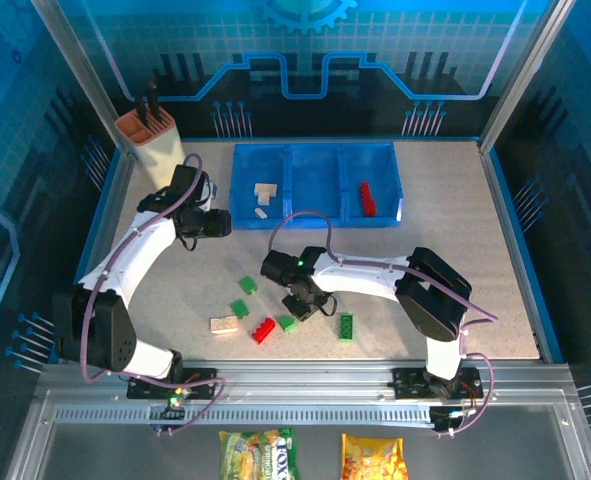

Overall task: Sort the legos into containers by color
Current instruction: Pick up the lego from the bottom-center of the table, then place the lego in the container.

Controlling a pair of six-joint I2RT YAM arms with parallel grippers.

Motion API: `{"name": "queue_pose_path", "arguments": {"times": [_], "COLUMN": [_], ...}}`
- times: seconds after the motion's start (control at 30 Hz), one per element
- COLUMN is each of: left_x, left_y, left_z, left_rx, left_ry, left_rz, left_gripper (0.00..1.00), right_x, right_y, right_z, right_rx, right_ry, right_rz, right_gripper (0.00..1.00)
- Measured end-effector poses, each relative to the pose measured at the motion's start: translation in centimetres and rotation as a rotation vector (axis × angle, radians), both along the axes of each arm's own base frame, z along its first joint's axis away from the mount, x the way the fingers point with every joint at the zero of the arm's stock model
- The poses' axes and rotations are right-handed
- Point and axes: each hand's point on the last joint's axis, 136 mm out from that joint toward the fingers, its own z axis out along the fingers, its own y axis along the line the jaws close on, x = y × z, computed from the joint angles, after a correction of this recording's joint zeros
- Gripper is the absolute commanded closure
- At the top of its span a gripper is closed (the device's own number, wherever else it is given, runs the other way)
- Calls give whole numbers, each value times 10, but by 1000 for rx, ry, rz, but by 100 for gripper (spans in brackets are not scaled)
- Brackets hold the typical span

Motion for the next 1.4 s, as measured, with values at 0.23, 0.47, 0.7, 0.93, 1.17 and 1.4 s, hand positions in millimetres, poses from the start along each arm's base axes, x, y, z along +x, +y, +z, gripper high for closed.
{"name": "queue_pose_path", "arguments": {"times": [0.23,0.47,0.7,0.93,1.17,1.4], "left_x": [0,0,0,0,0,0], "left_y": [0,-1,-1,-1,-2,-2], "left_z": [0,0,0,0,0,0], "left_rx": [0,-6,-7,-7,-9,-10], "left_ry": [0,1,1,1,1,1], "left_rz": [0,-3,-4,-4,-5,-5], "left_gripper": [42,42,42,42,42,42], "right_x": [10,50,107,165,215,257], "right_y": [0,1,-2,-19,-37,-39], "right_z": [6,32,72,105,96,88], "right_rx": [9,68,155,229,231,235], "right_ry": [-11,-70,-172,-258,-274,-290], "right_rz": [-22,-109,-245,-389,-502,-551], "right_gripper": [71,71,74,74,74,74]}}
